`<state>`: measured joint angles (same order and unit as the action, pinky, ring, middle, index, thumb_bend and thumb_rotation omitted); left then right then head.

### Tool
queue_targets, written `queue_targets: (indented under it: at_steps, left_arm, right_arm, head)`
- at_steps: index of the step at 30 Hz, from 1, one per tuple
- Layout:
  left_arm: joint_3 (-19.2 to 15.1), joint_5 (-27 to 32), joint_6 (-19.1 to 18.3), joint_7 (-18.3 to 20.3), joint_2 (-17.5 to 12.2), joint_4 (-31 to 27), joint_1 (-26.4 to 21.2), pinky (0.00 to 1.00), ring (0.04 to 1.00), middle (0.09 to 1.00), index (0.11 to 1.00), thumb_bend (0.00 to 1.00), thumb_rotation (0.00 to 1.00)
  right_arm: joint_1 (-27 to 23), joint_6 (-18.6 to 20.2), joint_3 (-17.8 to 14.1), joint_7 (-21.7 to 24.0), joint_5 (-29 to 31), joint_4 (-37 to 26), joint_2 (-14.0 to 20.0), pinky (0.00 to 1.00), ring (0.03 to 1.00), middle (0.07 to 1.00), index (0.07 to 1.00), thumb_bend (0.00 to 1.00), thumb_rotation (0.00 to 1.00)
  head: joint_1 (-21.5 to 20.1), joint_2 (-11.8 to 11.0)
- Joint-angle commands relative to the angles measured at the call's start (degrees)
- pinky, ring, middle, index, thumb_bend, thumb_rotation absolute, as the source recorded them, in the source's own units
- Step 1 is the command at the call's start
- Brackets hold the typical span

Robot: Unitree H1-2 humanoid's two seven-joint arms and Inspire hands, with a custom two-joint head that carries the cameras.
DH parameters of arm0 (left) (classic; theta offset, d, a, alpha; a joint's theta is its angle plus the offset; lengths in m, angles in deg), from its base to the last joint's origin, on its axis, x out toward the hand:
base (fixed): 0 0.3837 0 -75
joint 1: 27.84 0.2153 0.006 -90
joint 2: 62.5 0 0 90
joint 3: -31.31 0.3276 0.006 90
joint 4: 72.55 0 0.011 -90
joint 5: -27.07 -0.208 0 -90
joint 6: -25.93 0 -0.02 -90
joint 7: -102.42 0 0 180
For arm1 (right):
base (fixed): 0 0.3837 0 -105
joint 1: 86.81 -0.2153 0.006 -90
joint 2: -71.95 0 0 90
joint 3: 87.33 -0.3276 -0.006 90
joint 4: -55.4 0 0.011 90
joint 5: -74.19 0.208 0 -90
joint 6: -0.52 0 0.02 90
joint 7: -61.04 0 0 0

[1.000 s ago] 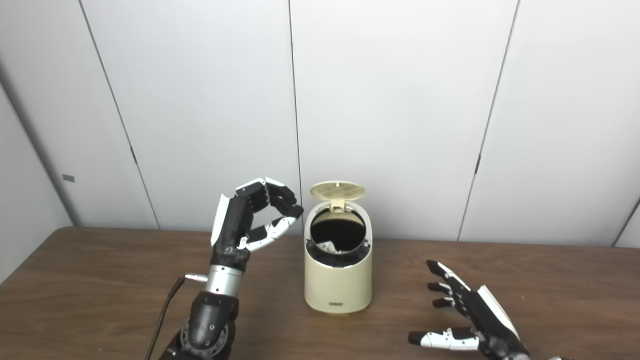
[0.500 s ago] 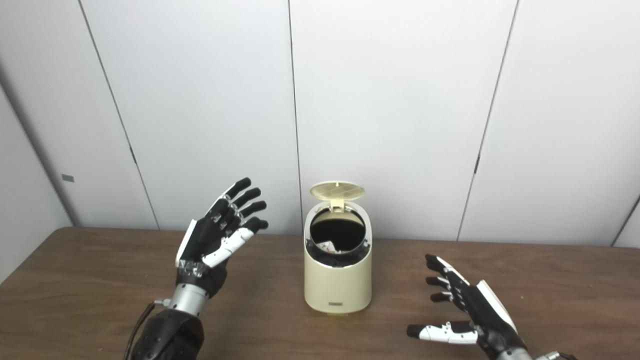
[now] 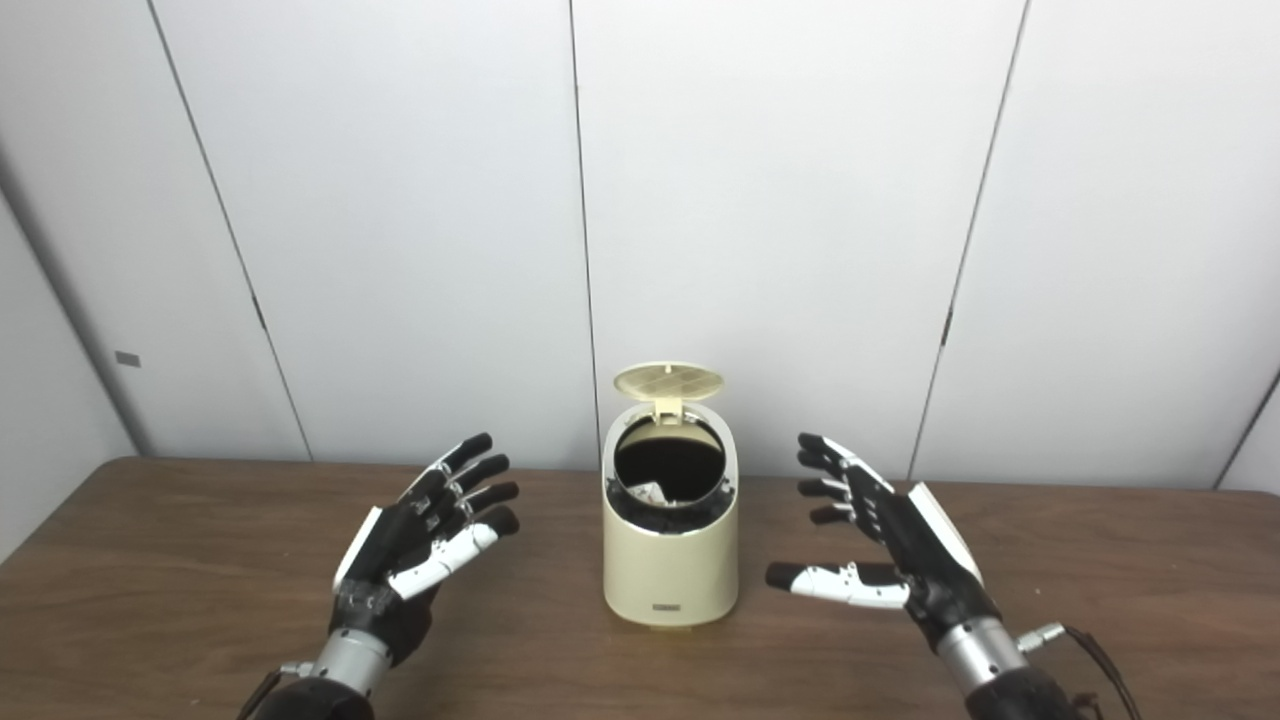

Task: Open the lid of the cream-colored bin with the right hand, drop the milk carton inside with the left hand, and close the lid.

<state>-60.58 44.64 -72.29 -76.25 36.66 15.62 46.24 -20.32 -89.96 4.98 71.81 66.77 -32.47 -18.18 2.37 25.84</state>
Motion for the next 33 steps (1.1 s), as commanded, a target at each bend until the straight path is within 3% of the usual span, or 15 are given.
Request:
queue_targets:
  at_steps: [1, 5, 10, 14, 20, 24, 29, 33]
  left_arm:
    - [-0.43, -1.32, 1.78, 1.07, -0.47, -0.71, -0.96, 0.61, 0.742, 0.800, 0.872, 0.73, 0.14]
    - [-0.67, -1.46, 2.37, 2.17, -0.38, 0.41, 0.27, 0.58, 0.715, 0.772, 0.856, 0.72, 0.12]
    - [-0.46, -2.92, 3.33, 3.82, -0.68, 1.67, 1.50, 0.56, 0.683, 0.746, 0.828, 0.69, 0.11]
    - [1.08, -4.80, 2.38, 6.93, -2.72, 2.23, 2.09, 0.57, 0.678, 0.724, 0.762, 0.65, 0.12]
    - [1.86, -6.71, 1.97, 8.18, -3.73, 2.37, 2.60, 0.54, 0.642, 0.696, 0.755, 0.67, 0.09]
    - [2.09, -7.06, 2.60, 9.54, -4.35, 2.77, 2.67, 0.55, 0.653, 0.699, 0.770, 0.67, 0.11]
    - [2.16, -7.40, 2.49, 9.78, -4.28, 2.90, 2.50, 0.54, 0.654, 0.697, 0.771, 0.68, 0.11]
    - [2.03, -7.13, 2.56, 9.87, -4.08, 3.31, 2.37, 0.55, 0.655, 0.695, 0.771, 0.67, 0.09]
  right_arm:
    - [-4.32, -1.78, 0.06, 0.09, 0.32, -1.87, 0.36, 0.72, 0.826, 0.885, 0.880, 0.84, 0.45]
    - [-8.43, -0.03, 0.87, 0.50, -0.54, -1.96, 0.29, 0.70, 0.825, 0.879, 0.877, 0.87, 0.46]
    - [-13.37, 2.16, 2.66, -0.26, -5.86, -2.56, 0.39, 0.64, 0.796, 0.845, 0.851, 0.92, 0.51]
    - [-15.57, 5.11, 3.03, 1.24, -5.48, -4.12, 0.10, 0.66, 0.822, 0.858, 0.856, 0.90, 0.45]
    - [-17.26, 8.37, 3.42, 3.01, -5.03, -5.35, 0.48, 0.75, 0.898, 0.907, 0.875, 0.91, 0.43]
    - [-18.92, 9.84, 5.87, 3.75, -10.69, -5.90, 2.72, 0.79, 0.935, 0.945, 0.904, 0.92, 0.49]
    - [-21.03, 7.65, 8.71, 4.42, -15.85, -5.14, 5.14, 0.79, 0.930, 0.929, 0.895, 0.95, 0.56]
    - [-22.11, 4.01, 10.61, 4.61, -18.80, -4.67, 6.69, 0.79, 0.937, 0.861, 0.813, 0.94, 0.56]
  head:
    - [0.08, 0.08]
    - [-0.29, -0.07]
    - [-0.66, -0.22]
    - [-0.59, -0.29]
    - [-0.52, -0.64]
    - [-0.40, -0.77]
    - [-0.39, -0.74]
    - [-0.28, -0.64]
